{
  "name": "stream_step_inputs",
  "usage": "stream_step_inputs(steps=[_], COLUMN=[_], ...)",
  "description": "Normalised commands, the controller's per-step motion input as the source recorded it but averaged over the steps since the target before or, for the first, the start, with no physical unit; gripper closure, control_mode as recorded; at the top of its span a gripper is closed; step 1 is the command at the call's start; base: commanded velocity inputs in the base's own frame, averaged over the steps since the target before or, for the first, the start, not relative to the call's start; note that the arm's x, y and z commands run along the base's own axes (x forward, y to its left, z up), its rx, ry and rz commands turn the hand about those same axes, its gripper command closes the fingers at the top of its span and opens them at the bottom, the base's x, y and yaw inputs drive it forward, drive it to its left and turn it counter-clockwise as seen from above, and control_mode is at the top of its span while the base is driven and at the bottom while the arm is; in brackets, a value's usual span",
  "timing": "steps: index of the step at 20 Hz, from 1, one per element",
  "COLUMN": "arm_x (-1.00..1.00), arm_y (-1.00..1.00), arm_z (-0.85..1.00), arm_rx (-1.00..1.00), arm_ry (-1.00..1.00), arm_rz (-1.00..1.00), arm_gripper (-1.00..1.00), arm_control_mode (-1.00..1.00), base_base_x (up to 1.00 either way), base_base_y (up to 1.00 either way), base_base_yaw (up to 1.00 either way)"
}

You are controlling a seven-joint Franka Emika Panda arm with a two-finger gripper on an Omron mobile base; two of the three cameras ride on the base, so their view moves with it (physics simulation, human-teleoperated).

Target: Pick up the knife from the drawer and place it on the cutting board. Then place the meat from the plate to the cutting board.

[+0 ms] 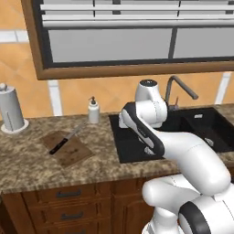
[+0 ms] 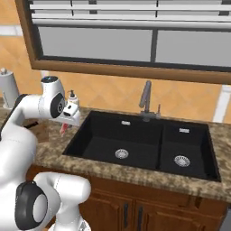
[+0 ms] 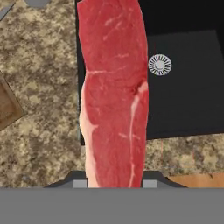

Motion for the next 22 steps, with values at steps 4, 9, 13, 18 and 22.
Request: stream_step_inputs(steps=[4, 9, 13, 18, 22], arm_x=[0.00, 0.00, 0.23, 0.29, 0.38], arm_y=[0.00, 0.00, 0.05, -0.07, -0.08], arm_z=[0.00, 0.00, -0.18, -0.60, -0.55], arm_rx=[0.00, 0.00, 0.00, 0.00, 0.00], arm_ry=[0.00, 0.00, 0.04, 0.05, 0.11], arm_rz=[0.00, 0.00, 0.00, -0.06, -0.24], arm_gripper=[1.00, 1.00, 1.00, 1.00, 1.00], arm_control_mode=[1.00, 1.00, -1.00, -1.00, -1.00], base_base_x=[-0.16, 0.01, 0.21, 0.00, 0.00], base_base_y=[1.00, 1.00, 0.34, 0.00, 0.00], base_base_yaw=[0.00, 0.00, 0.00, 0.00, 0.00])
